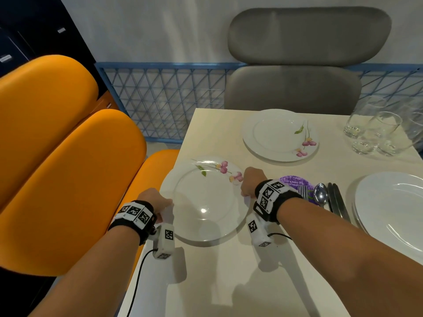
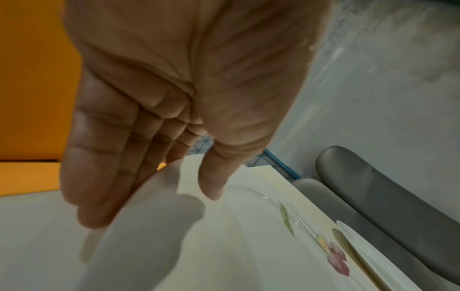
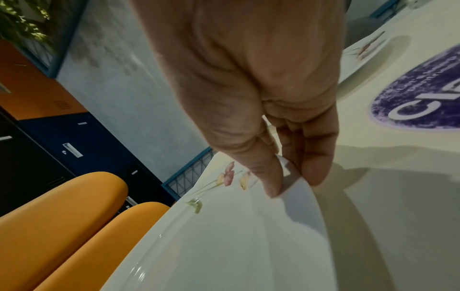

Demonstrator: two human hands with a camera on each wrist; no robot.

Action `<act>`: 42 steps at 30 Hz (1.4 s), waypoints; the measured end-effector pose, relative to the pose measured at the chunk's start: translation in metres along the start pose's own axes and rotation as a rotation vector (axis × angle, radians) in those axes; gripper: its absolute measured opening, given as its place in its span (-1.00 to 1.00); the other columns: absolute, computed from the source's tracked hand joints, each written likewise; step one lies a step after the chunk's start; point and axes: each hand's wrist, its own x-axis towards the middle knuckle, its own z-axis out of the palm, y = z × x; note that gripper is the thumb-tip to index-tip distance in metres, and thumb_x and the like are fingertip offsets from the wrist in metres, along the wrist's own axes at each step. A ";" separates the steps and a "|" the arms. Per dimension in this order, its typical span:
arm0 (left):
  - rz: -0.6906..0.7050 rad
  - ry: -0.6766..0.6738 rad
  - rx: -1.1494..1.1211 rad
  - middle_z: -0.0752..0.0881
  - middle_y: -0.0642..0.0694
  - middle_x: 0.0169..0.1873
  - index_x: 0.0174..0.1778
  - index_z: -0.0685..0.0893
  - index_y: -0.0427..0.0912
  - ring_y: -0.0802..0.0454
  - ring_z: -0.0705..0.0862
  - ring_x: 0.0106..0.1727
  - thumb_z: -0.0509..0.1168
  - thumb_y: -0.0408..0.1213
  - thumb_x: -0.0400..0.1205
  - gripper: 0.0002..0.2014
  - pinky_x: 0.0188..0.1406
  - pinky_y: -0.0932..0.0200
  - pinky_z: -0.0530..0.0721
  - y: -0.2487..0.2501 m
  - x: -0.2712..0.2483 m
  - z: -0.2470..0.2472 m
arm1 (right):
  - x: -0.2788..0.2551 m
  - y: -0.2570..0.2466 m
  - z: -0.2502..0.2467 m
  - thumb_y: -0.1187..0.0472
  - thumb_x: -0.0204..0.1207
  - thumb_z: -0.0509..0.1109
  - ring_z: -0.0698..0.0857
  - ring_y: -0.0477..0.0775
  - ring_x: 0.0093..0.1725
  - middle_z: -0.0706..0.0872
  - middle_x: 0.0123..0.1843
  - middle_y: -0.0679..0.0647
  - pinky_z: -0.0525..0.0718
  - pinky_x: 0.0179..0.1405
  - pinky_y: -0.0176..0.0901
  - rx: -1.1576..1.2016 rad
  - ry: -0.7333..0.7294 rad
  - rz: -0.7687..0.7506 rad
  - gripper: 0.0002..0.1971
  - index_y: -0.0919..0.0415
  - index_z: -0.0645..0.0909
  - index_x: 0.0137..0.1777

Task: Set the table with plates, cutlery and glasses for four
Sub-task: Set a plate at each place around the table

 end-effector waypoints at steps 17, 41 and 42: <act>-0.017 -0.009 0.069 0.82 -0.28 -0.26 -0.07 0.72 -0.41 -0.15 0.83 -0.17 0.48 -0.32 0.52 -0.79 -0.05 -0.07 0.80 -0.005 -0.001 -0.003 | 0.024 0.001 0.018 0.35 0.52 0.26 0.68 0.19 0.14 0.45 -0.30 0.01 0.45 -0.15 -0.23 -0.014 0.099 -0.137 -0.92 0.27 0.47 -0.20; -0.012 0.013 0.078 0.77 -0.27 -0.20 0.01 0.50 -0.26 -0.20 0.82 -0.18 0.50 -0.36 0.49 -0.69 -0.10 -0.11 0.81 -0.005 0.003 -0.004 | 0.009 0.000 0.016 0.35 0.48 0.35 0.61 0.15 -0.13 0.57 -0.22 0.13 0.54 -0.24 -0.21 0.109 0.027 -0.039 -0.73 0.22 0.34 -0.37; -0.011 0.009 0.093 0.78 -0.29 -0.18 -0.03 0.51 -0.26 -0.21 0.82 -0.17 0.50 -0.36 0.49 -0.71 -0.10 -0.11 0.81 -0.004 0.002 -0.005 | 0.009 0.001 0.016 0.35 0.48 0.34 0.61 0.15 -0.13 0.56 -0.24 0.13 0.54 -0.23 -0.21 0.115 0.028 -0.041 -0.75 0.22 0.35 -0.36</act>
